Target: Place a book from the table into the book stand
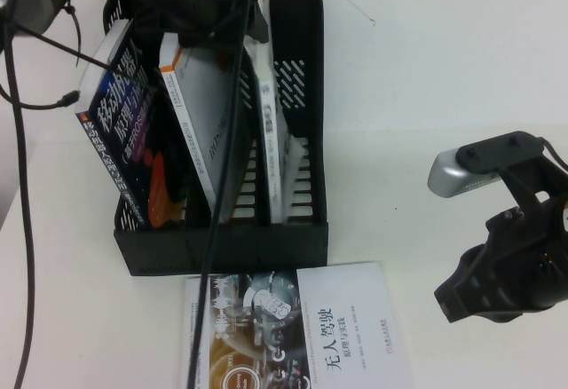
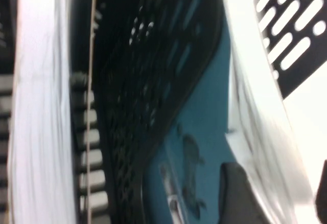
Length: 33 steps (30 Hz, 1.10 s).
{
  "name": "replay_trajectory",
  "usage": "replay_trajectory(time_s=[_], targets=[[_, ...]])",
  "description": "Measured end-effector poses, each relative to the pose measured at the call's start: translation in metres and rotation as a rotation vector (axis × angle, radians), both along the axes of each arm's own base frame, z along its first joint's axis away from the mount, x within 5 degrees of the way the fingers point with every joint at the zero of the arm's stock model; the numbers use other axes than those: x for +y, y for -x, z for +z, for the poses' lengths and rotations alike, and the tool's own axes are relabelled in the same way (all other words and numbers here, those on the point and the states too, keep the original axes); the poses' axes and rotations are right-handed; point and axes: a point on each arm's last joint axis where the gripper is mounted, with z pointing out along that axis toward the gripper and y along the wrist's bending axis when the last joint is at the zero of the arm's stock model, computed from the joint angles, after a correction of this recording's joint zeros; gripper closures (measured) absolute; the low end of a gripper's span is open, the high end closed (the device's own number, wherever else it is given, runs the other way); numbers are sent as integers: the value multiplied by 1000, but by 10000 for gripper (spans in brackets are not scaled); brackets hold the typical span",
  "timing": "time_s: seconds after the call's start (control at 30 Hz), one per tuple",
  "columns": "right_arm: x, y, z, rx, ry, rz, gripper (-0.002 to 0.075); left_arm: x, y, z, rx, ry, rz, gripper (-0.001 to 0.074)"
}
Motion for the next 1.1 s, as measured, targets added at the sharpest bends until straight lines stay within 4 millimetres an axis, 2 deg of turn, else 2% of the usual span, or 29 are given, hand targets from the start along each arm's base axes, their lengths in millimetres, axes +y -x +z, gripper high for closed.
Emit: replay_trajectory(time_s=[0.17,0.27,0.37,0.47,0.57,0.73,0.83,0.93,1.1], targets=[[0,1,1,-4,-2,0,727,0,-1,2,-44,-25,-36,409],[-4,3,7,-37,9,2,727,2,0,5,-68,-54,-38,426],[-15,9,19,-106,35,-29,727,8,6,16,-110,-92,-27,510],[-33,17,36,-201,87,-99,727,17,18,35,-174,-139,-4,650],[-58,30,56,-313,161,-206,727,29,35,60,-247,-189,22,710],[-102,65,88,-471,215,-395,727,53,78,108,-394,-255,73,731],[-122,87,95,-538,204,-465,727,65,110,134,-477,-264,81,733],[-138,109,90,-570,169,-510,727,78,149,153,-558,-248,87,734],[-156,139,59,-595,101,-555,727,98,209,152,-698,-212,103,734]])
